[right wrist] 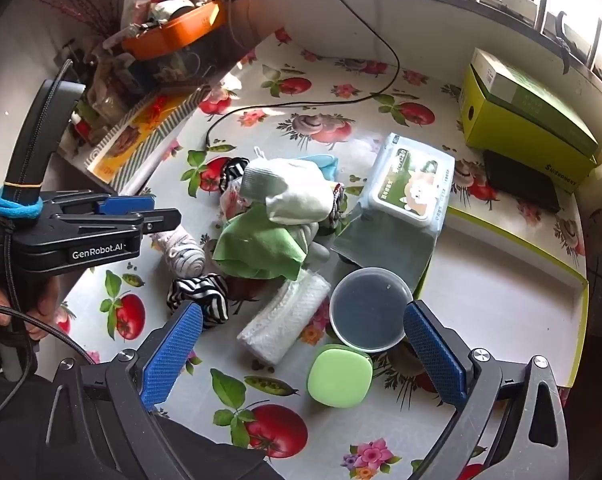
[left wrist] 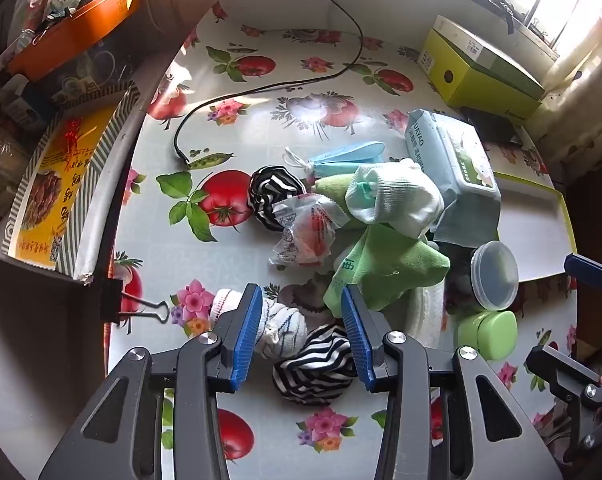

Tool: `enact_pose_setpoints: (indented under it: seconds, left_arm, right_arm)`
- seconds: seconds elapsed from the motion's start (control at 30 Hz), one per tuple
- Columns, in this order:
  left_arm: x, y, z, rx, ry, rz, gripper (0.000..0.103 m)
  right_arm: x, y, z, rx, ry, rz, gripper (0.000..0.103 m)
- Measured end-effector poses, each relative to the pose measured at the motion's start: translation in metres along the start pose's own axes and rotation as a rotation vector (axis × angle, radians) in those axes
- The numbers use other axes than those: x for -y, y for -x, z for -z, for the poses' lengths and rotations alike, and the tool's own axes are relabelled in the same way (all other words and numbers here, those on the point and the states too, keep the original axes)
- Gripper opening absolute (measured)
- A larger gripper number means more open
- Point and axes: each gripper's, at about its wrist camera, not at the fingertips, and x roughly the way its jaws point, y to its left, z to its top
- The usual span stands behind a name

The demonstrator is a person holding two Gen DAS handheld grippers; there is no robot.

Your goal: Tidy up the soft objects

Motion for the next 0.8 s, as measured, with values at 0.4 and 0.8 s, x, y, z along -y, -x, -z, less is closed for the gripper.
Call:
enact_pose_setpoints:
  seconds: [0.4,0.8]
  left_arm:
    - [-0.007,-0.006,0.002,-0.037,0.020,0.018,0.043]
    - [-0.006,-0.006,0.003,-0.043,0.019,-0.006,0.043]
  right_arm:
    - [-0.009,-0.004,-0.008,0.000,0.014,-0.066,0.102]
    - [-0.014,-0.006,-0.012,-0.013,0.005,-0.073,0.102]
